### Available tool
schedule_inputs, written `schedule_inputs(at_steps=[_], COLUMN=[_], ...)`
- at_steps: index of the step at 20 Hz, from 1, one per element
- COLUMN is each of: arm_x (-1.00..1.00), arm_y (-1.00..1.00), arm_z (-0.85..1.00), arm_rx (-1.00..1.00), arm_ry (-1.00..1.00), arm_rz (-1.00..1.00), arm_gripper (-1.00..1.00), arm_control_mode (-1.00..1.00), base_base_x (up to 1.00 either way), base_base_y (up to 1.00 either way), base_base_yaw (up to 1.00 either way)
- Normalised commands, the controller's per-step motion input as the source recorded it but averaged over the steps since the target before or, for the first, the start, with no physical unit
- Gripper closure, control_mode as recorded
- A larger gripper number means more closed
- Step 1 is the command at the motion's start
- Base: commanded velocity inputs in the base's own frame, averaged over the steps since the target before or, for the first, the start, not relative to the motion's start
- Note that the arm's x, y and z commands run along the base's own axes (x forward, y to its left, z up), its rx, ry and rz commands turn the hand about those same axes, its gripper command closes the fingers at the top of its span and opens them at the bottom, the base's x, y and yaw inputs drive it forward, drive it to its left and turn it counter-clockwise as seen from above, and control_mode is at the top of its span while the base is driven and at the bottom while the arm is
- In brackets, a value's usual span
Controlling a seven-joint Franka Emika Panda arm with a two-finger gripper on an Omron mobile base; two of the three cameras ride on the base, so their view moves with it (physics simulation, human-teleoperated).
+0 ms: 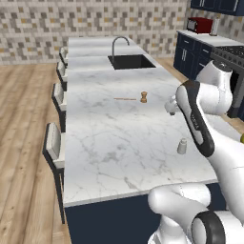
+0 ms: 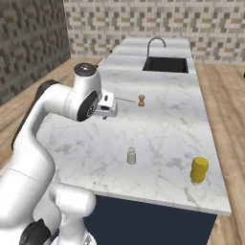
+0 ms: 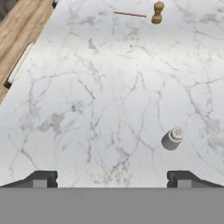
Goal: Move the shaker and mustard from the cabinet to the dining counter.
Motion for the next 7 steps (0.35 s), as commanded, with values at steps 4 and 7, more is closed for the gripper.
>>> schedule_inputs(at_steps=[4, 7], arm_x=[-1.00, -1.00], arm_y=[0.50, 0.49], arm_z=[0.03, 0.02], arm_rx=[0.00, 0.00], arm_ry=[-0.38, -0.40], arm_rz=[-0.19, -0.23], arm_gripper=[-1.00, -1.00], arm_control_mode=[-1.00, -1.00], base_base_x=[0.00, 0.00], base_base_y=[0.00, 0.00], base_base_yaw=[0.00, 0.00])
